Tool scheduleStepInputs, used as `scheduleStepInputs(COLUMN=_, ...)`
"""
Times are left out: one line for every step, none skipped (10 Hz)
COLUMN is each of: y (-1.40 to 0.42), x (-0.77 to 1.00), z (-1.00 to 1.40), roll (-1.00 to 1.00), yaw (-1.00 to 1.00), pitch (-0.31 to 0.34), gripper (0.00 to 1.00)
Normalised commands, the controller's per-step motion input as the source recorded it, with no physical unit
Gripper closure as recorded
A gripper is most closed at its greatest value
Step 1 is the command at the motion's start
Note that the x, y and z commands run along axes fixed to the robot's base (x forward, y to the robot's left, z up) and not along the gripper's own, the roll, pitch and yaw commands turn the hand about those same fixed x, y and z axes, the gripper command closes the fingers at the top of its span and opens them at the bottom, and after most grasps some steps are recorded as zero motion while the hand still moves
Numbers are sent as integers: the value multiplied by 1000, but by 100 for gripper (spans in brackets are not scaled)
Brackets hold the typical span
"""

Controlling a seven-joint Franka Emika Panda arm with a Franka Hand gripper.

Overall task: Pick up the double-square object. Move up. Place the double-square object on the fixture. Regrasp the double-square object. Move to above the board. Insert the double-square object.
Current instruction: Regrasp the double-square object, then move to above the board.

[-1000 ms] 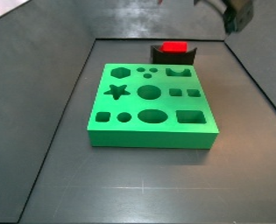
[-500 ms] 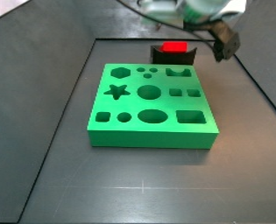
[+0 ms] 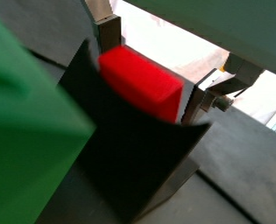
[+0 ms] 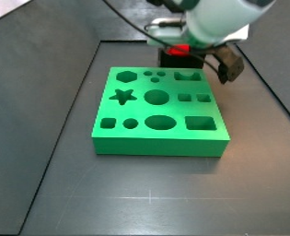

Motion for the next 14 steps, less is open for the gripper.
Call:
scheduleStepInputs(y=1, x=69, z=-354, roll=52, yaw=15, pitch=8, gripper=0)
scheduleStepInputs(y=-8, x=41, z=-202, roll=42, yaw=31, pitch=22, gripper=0)
scheduleStepInputs(y=-21, x=20, z=-183, roll=40, yaw=33, pitch=12, gripper=0)
scheduleStepInputs(y=-20, x=21, z=-182, roll=40, yaw=37, pitch=11, gripper=0)
scheduleStepInputs(y=-20, x=21, z=-181, roll=39, yaw=39, pitch=11, gripper=0)
scheduleStepInputs(y=-19, x=21, z=-181, roll=39, yaw=40, pitch=11, gripper=0)
scheduleStepInputs(y=0, x=0, z=-500, roll=0, yaw=0, pitch=0, gripper=100)
scheduleStepInputs(y=44, x=68, z=1000, roll=-99, yaw=86, pitch=412, gripper=100)
scheduleStepInputs(y=44, x=68, z=1000, roll=-98, yaw=94, pitch=412, gripper=100)
scheduleStepInputs(y=39, x=66, z=1000, roll=-111, yaw=154, pitch=385, gripper=100)
scheduleStepInputs(y=36, x=64, z=1000, roll=-100, yaw=199, pitch=344, gripper=100)
scheduleStepInputs(y=34, x=62, z=1000, roll=-66, yaw=285, pitch=221, gripper=100)
scheduleStepInputs(y=30, x=62, z=1000, roll=-49, yaw=307, pitch=150, gripper=100)
scheduleStepInputs(y=28, x=62, z=1000, roll=-34, yaw=299, pitch=85, gripper=100)
